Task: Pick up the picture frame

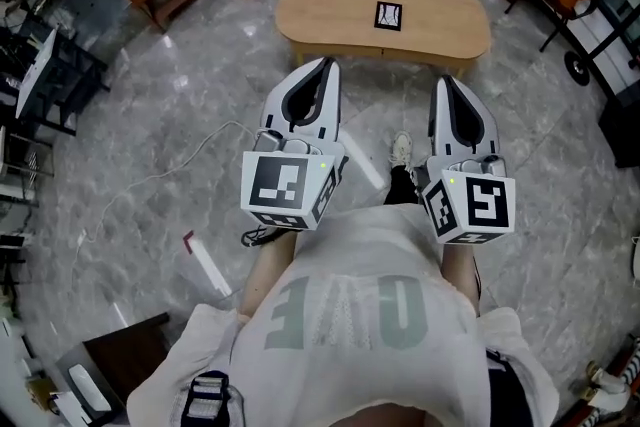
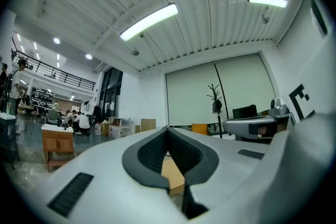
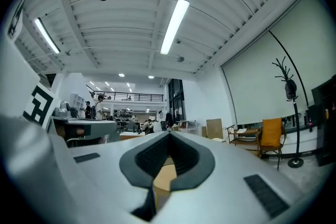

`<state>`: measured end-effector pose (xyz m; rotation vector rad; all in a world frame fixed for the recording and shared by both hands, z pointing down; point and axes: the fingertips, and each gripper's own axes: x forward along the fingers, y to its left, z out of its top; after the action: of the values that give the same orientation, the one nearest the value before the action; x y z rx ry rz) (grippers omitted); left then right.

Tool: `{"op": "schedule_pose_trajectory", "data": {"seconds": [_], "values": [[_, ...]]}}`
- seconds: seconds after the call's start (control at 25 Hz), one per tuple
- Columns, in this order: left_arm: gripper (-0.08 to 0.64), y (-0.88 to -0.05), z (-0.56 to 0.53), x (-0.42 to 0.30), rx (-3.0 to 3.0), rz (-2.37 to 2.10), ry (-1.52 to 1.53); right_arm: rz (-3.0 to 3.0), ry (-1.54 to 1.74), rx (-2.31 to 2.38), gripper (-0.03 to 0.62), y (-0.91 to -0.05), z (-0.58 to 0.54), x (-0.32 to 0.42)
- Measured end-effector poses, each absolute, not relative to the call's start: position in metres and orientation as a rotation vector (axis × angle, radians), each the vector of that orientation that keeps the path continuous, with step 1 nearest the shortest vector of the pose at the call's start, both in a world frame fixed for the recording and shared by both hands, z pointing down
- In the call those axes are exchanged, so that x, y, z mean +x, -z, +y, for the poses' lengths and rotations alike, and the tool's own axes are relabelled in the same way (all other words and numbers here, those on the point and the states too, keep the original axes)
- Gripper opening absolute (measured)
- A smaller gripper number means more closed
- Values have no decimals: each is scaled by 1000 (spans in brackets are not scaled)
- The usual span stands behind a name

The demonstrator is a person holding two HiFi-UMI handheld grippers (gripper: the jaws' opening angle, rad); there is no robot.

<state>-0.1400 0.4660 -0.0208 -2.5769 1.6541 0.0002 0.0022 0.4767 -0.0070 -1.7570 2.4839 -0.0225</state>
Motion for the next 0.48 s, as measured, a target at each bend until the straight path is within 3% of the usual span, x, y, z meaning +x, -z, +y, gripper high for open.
{"op": "schedule_pose_trajectory", "data": {"seconds": [0.48], "values": [[9, 13, 369, -100, -2607, 1638, 31, 2520, 25, -1800, 5, -5, 383, 34]]}}
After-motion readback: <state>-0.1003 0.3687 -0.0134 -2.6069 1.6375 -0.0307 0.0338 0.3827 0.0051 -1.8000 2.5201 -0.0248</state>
